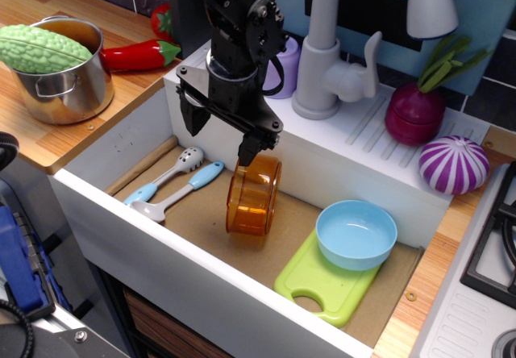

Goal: Flip orange pot upright in sink

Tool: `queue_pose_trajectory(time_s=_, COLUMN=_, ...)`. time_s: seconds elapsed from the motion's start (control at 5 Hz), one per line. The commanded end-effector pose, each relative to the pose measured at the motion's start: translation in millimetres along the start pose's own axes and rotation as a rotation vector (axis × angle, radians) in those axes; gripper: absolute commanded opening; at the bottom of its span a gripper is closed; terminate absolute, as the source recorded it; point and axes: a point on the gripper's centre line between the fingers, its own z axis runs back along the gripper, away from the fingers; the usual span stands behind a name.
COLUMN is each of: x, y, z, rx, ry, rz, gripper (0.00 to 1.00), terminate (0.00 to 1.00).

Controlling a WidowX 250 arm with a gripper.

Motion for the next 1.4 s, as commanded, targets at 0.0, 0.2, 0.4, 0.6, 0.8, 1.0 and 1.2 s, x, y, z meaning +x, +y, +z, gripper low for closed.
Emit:
queue_pose_trajectory(time_s=0.0, x=0.0, y=0.0, z=0.0, rx=0.0, ry=0.0, rz=0.0, gripper=1.0, terminate=0.0)
queue_pose_trajectory(time_s=0.2, x=4.5, y=-2.5, z=3.9, rx=-0.054, ry=-0.031, rz=0.009, gripper=1.0, terminate=0.0)
queue_pose_trajectory(time_s=0.4, x=6.5, y=-2.4, z=4.8, rx=-0.102, ry=-0.032, rz=0.035, gripper=1.0, terminate=0.0)
queue_pose_trajectory(time_s=0.6, x=1.1, y=-0.5, z=-4.7, rx=-0.121, ry=-0.078, rz=0.027, gripper=1.0, terminate=0.0)
queue_pose_trajectory(time_s=0.8, x=-3.8, y=1.4, z=-14.9, rx=-0.22, ry=-0.122, rz=0.075, gripper=1.0, terminate=0.0)
queue_pose_trajectory(time_s=1.0, x=-3.8, y=-3.1, z=-22.1, rx=-0.261, ry=-0.151, rz=0.095, gripper=1.0, terminate=0.0)
queue_pose_trajectory(time_s=1.2, x=0.5, y=-11.0, z=-23.1, rx=-0.294, ry=-0.173, rz=0.119, gripper=1.0, terminate=0.0)
